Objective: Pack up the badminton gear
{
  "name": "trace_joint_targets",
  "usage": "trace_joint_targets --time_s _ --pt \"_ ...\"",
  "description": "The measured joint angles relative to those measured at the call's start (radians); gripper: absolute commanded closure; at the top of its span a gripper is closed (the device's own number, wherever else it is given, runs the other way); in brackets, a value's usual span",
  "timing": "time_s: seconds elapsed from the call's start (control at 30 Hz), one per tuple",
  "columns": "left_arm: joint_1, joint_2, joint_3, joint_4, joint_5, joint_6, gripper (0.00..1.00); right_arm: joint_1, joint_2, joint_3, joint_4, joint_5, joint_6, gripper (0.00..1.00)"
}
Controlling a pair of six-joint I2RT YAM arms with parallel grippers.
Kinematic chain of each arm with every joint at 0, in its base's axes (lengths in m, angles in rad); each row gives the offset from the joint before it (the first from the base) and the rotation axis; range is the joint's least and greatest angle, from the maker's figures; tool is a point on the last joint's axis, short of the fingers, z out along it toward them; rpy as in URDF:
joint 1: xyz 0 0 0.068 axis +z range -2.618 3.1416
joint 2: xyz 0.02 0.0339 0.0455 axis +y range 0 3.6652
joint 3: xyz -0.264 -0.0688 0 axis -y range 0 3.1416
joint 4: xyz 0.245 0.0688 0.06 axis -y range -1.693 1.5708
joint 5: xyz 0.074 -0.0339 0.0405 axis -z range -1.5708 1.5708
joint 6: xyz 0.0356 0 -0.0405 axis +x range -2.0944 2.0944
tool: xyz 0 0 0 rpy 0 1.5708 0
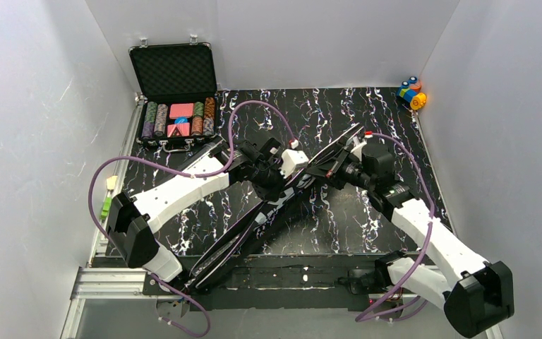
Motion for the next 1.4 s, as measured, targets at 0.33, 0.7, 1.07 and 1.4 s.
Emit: trace_joint_targets --time_s 0.33,0.7,1.07,1.4 --pt "0.001 0.000 0.000 -0.022 -0.005 0.000 1.00 0.171 0.105 0.005 0.085 0.035 0.028 0.99" --pt "0.002 0.000 0.002 -0.041 -0.040 0.000 1.00 0.274 0.190 0.033 0.179 -0.034 0.034 0.99" --pt "0.104 0.177 0.192 0.023 -0.056 -0.090 1.00 0.187 -0.110 0.047 -0.137 0.034 -0.061 0.36" --pt "0.188 0.212 0.285 -0.001 0.014 -0.270 1.00 0.153 0.031 0.188 -0.350 0.186 -0.163 0.21"
